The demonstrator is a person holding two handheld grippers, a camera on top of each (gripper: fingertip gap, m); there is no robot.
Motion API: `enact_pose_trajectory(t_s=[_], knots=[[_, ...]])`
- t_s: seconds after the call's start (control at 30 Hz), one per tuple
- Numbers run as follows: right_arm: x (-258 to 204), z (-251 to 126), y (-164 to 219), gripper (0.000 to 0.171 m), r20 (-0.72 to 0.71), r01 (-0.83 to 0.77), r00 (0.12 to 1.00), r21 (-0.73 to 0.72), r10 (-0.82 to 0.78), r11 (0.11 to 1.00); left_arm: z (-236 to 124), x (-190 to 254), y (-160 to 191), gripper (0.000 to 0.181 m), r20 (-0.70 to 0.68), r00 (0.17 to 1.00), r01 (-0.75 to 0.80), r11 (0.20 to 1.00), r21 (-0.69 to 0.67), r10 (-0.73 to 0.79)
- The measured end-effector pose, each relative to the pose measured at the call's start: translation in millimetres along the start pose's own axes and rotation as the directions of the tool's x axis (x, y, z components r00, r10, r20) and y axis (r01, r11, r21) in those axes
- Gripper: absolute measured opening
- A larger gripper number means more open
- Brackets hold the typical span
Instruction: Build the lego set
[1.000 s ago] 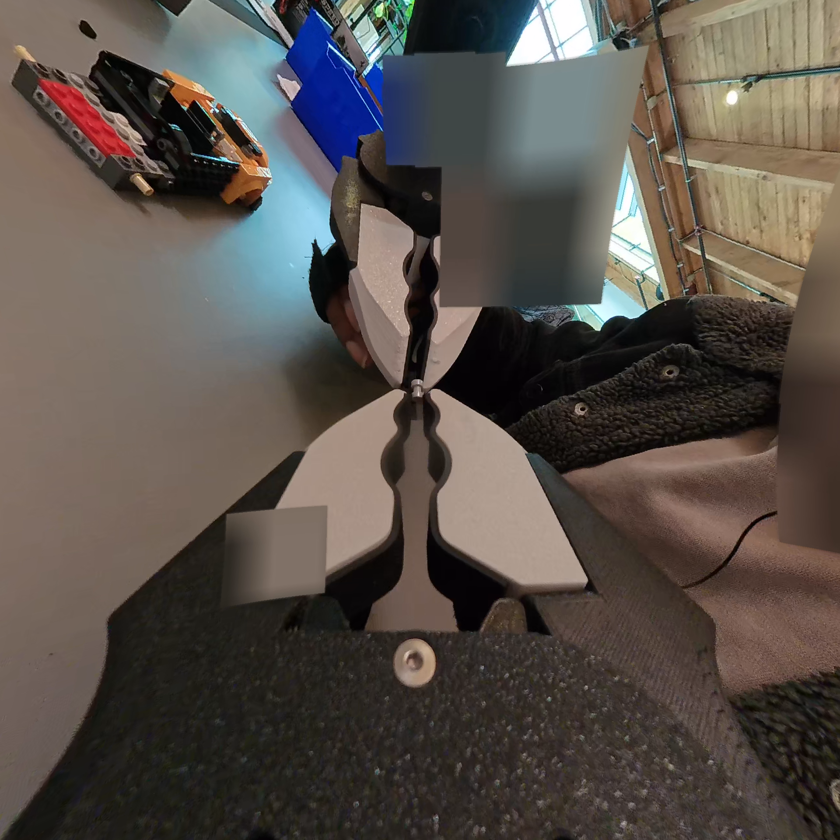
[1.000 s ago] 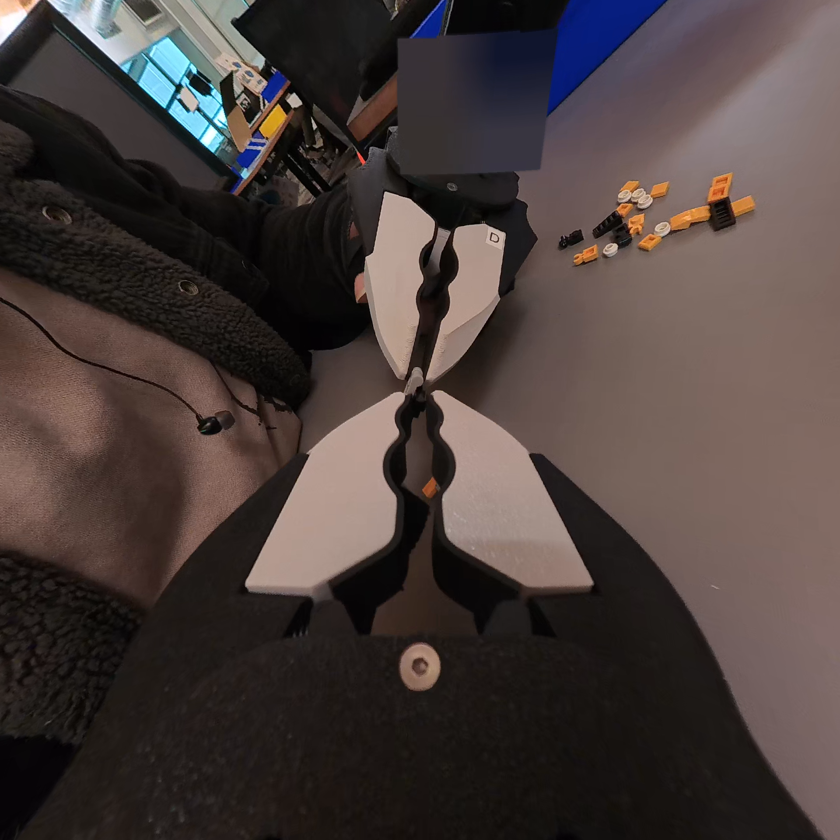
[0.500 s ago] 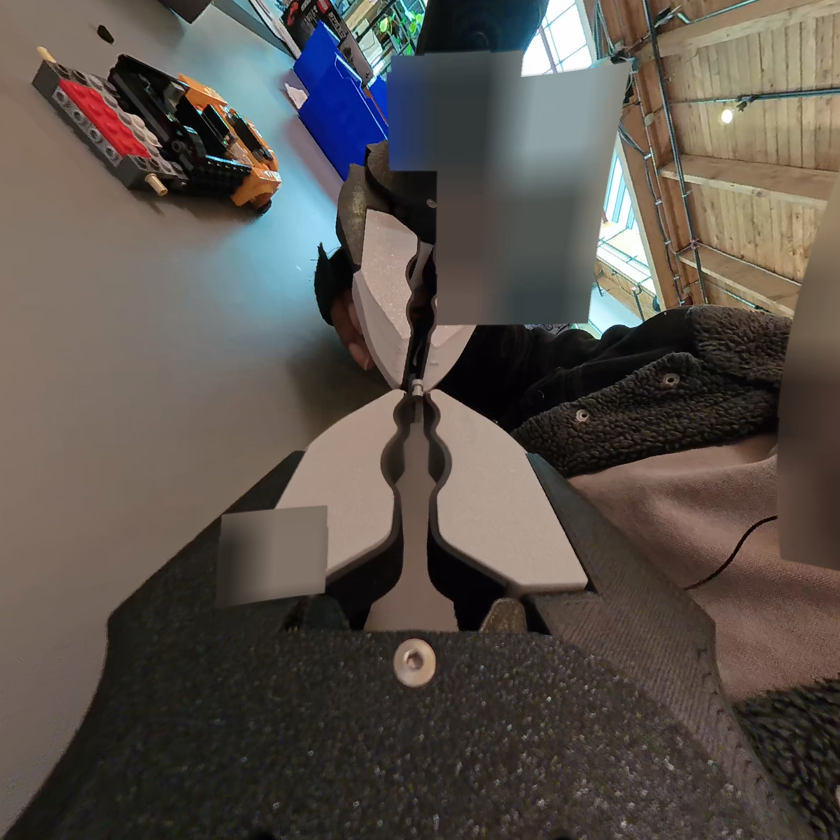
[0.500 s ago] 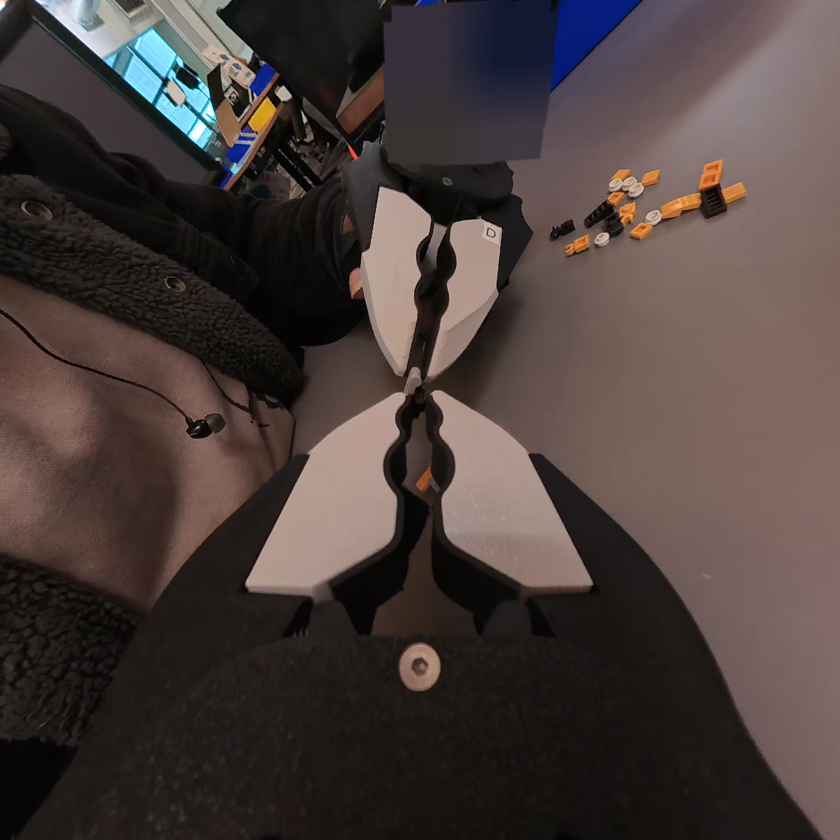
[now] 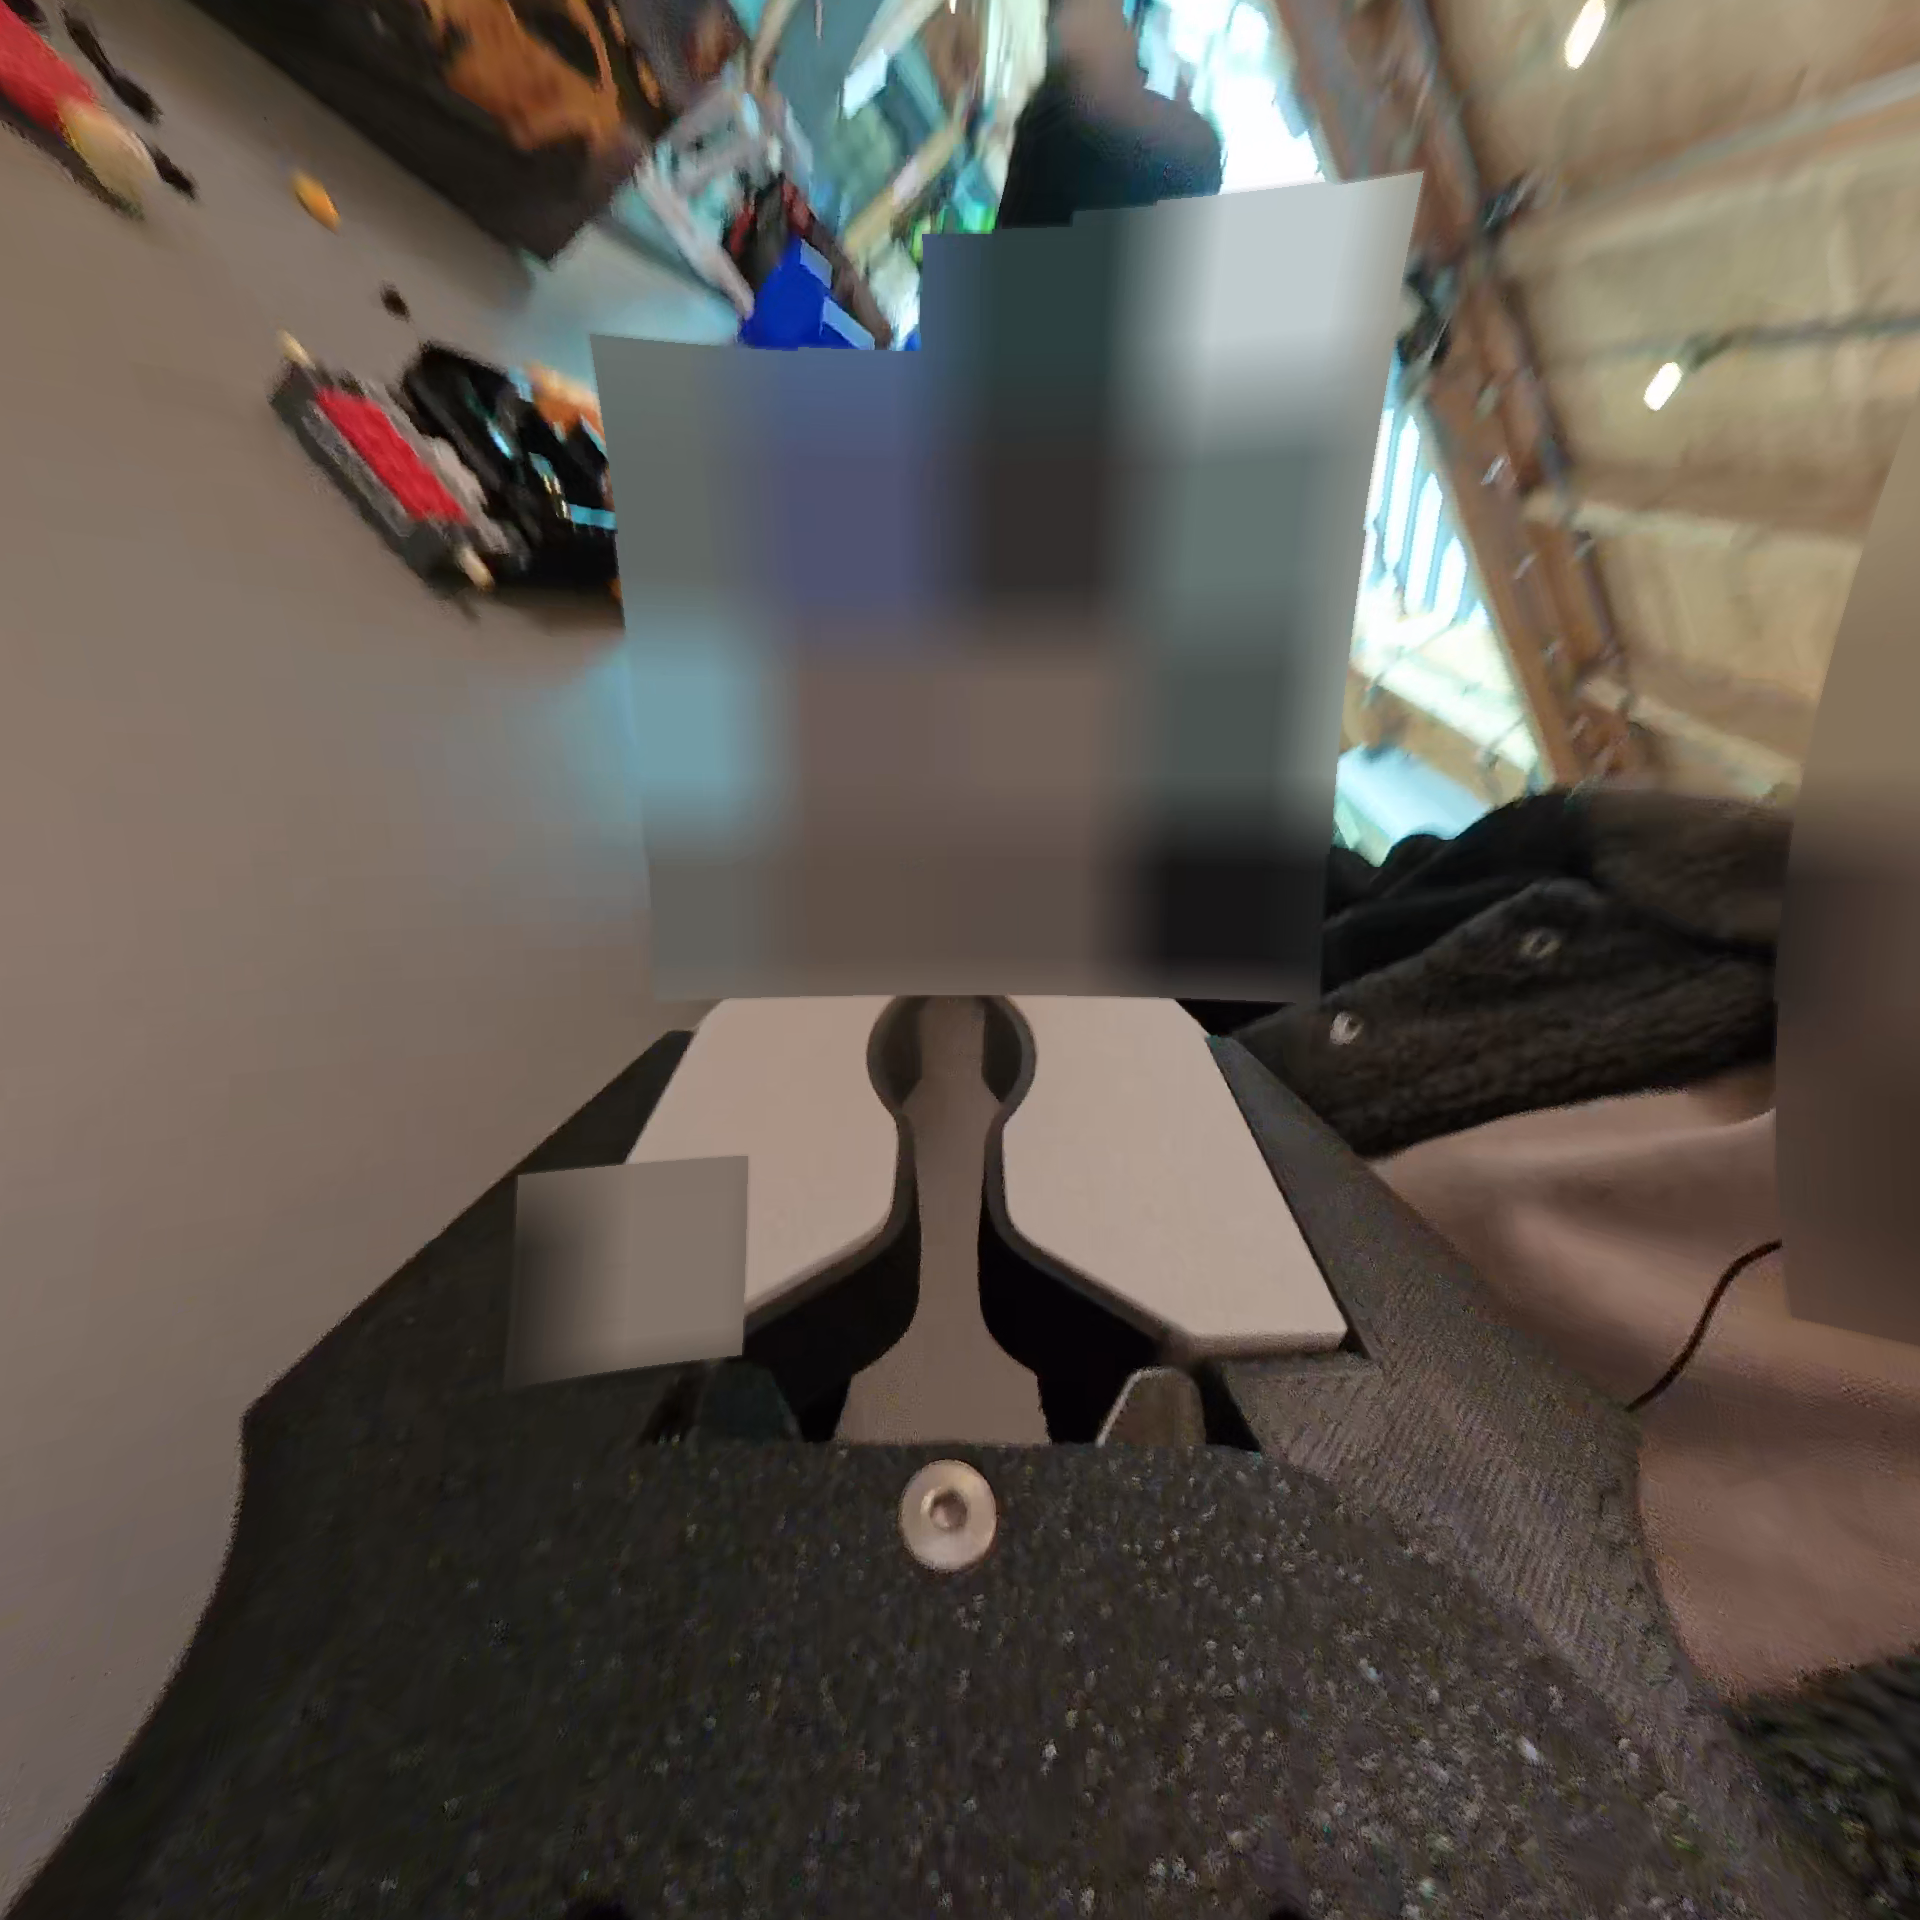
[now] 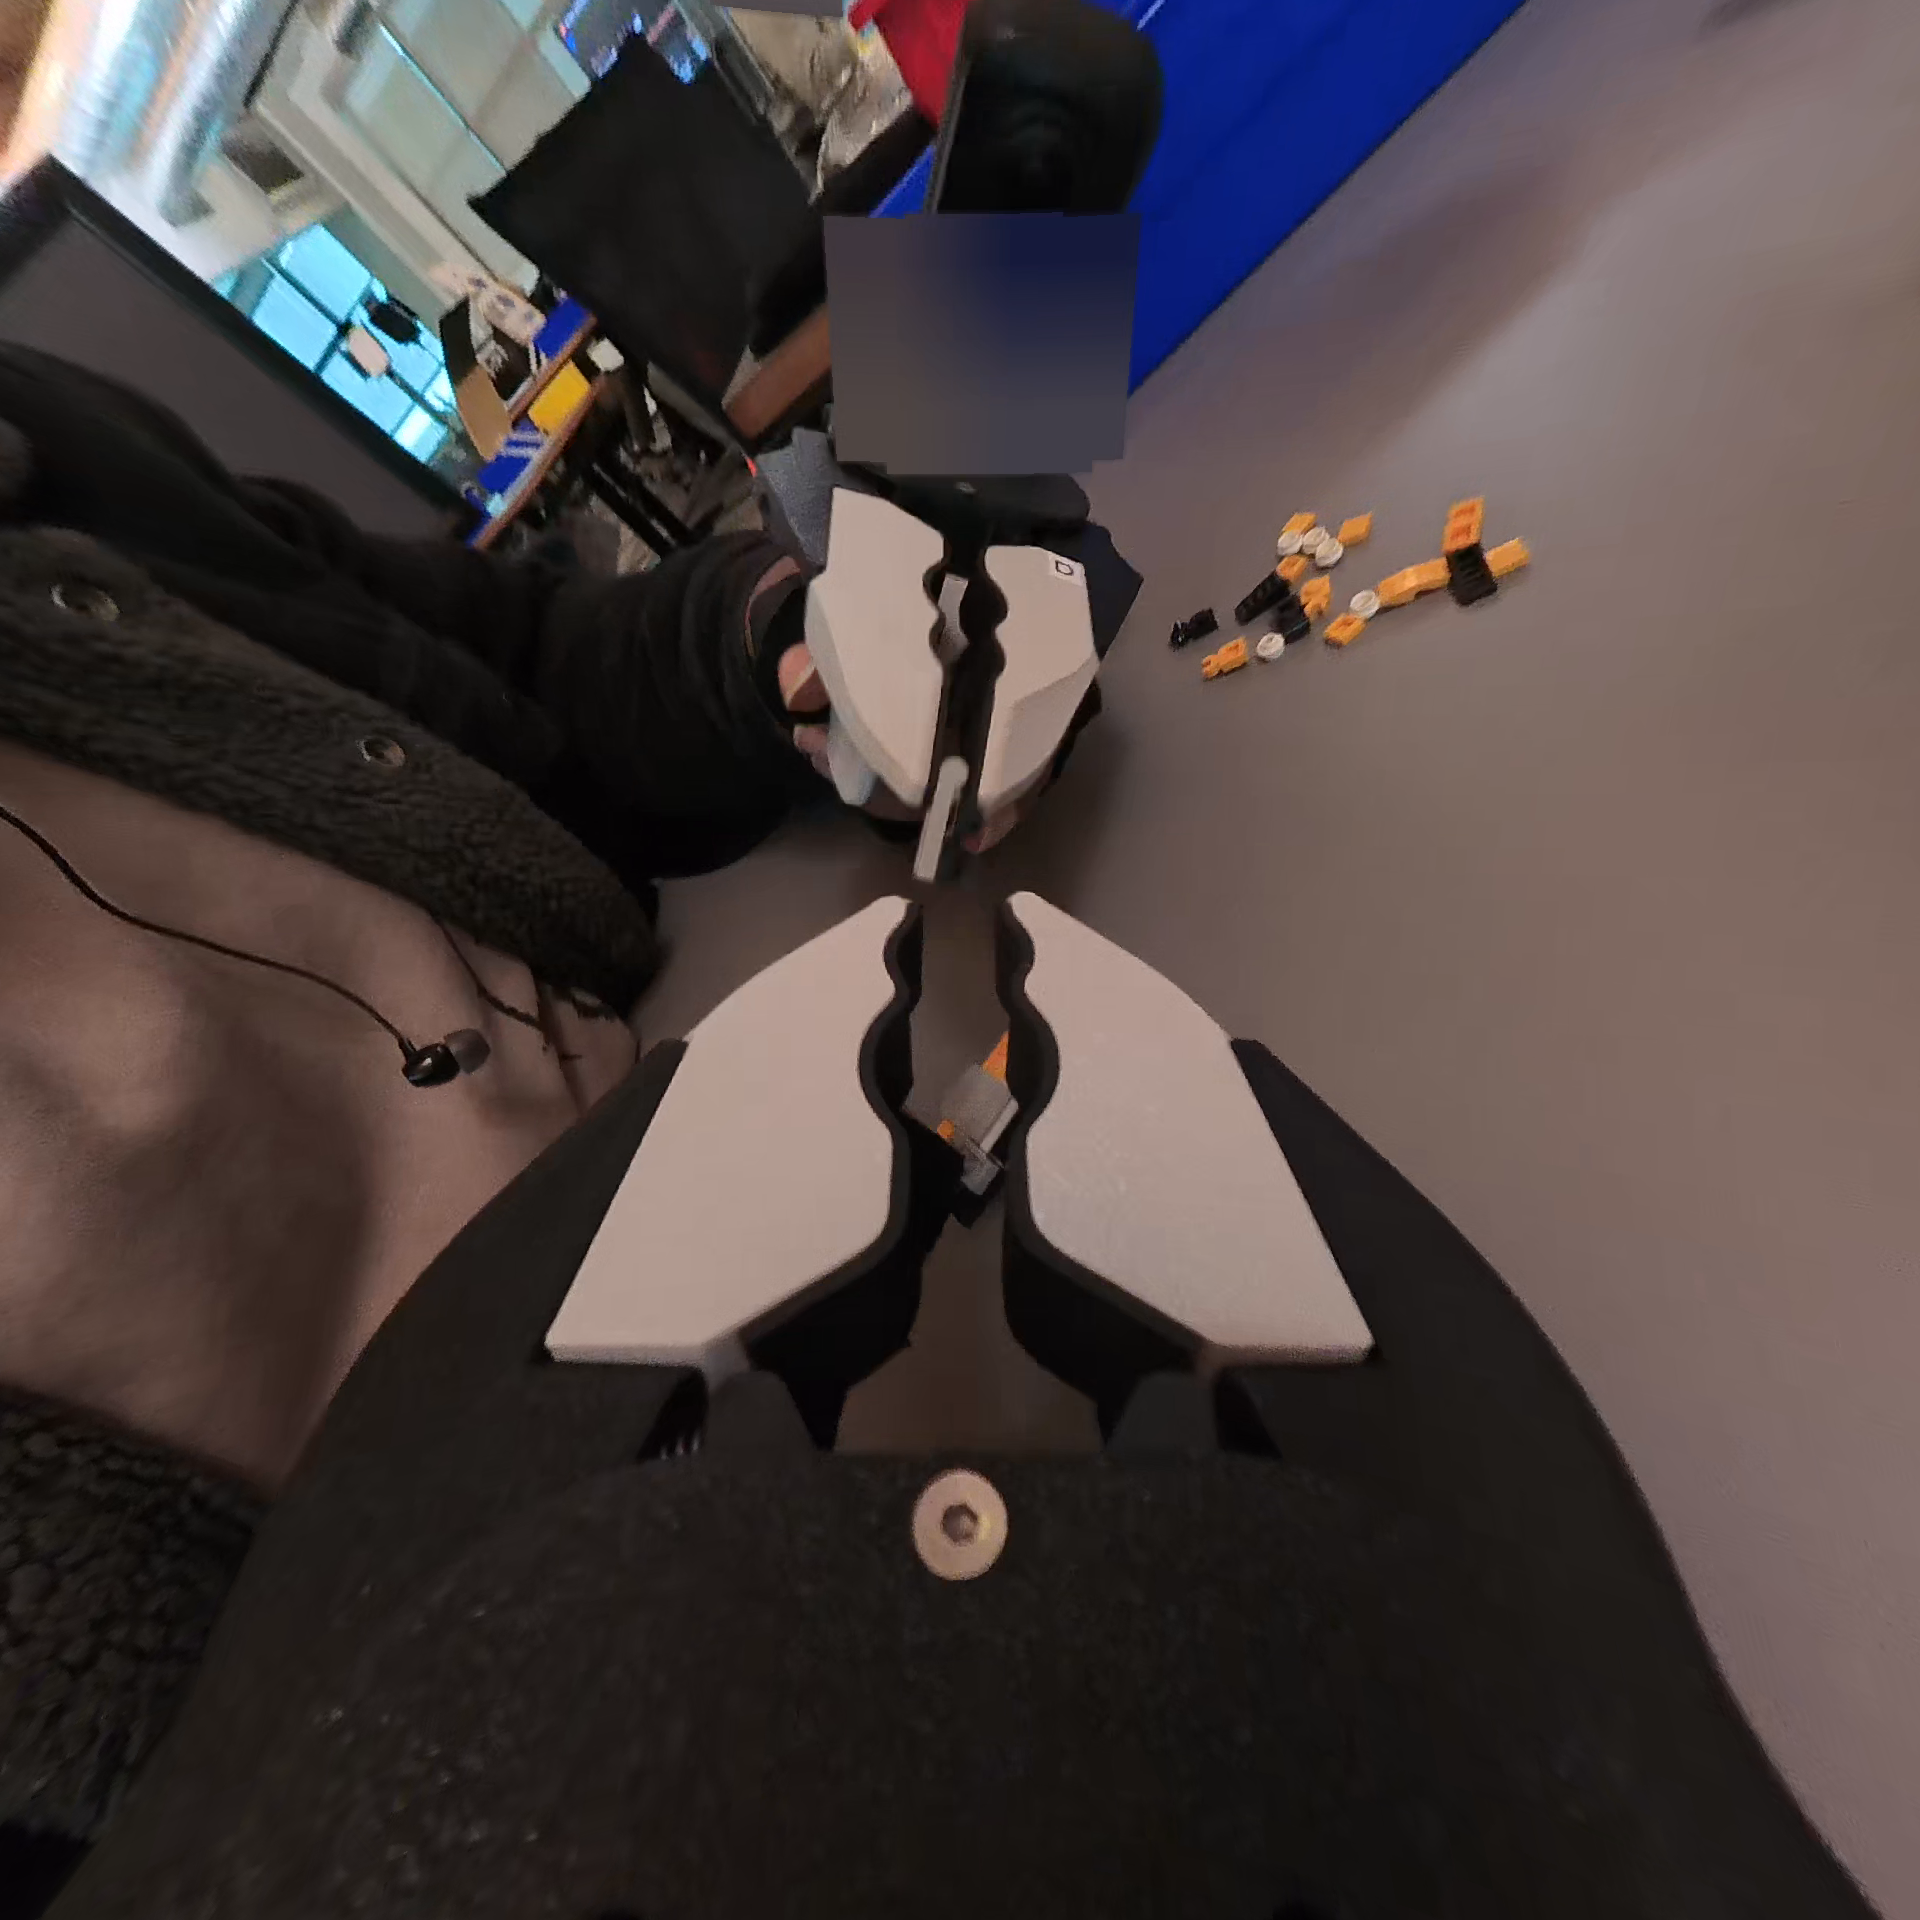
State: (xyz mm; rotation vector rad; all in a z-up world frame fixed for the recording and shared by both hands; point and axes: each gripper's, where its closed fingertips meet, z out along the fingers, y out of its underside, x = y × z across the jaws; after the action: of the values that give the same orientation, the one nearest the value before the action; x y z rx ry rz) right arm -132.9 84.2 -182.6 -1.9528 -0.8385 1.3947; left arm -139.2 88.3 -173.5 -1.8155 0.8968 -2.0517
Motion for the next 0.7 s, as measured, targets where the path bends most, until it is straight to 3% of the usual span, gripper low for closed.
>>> enact_pose_trajectory(t_s=[0.1, 0.2, 0.33, 0.43, 0.53, 0.7], knots=[[-4.8, 4.7, -8.4, 0.016, 0.019, -0.009, 1.0, 0.06, 0.008, 0.998, -5.4, 4.3, -16.0, 0.005, -0.046, 0.999, 0.032, 0.993, 0.117, -0.027], [-9.3, 6.0, -21.1, 0.014, 0.039, -0.035, 0.999, 0.136, 0.03, 0.99, -3.8, 7.9, -18.5, 0.005, -0.052, 0.999, 0.003, 0.988, 0.153, 0.005], [-11.1, 6.3, -19.6, 0.008, 0.024, -0.015, 1.0, 0.106, 0.013, 0.994, -1.7, 13.1, -19.2, 0.005, -0.071, 0.997, -0.021, 0.985, 0.172, 0.034], [-14.1, 3.8, -10.9, 0.008, 0.044, -0.01, 0.999, 0.013, 0.009, 1.0, 1.3, 13.8, -10.6, 0.005, -0.09, 0.996, -0.016, 0.995, 0.103, 0.026], [-13.3, -0.2, 2.8, 0.008, 0.063, -0.015, 0.998, -0.127, 0.023, 0.992, 4.0, 6.4, 9.5, 0.006, -0.056, 0.998, -0.036, 0.998, -0.06, 0.032], [-11.5, -0.1, 23.9, 0.008, 0.091, -0.009, 0.995, -0.381, 0.047, 0.925, 6.7, -6.9, 33.2, 0.012, 0.058, 0.978, -0.181, 0.952, -0.248, 0.201]])
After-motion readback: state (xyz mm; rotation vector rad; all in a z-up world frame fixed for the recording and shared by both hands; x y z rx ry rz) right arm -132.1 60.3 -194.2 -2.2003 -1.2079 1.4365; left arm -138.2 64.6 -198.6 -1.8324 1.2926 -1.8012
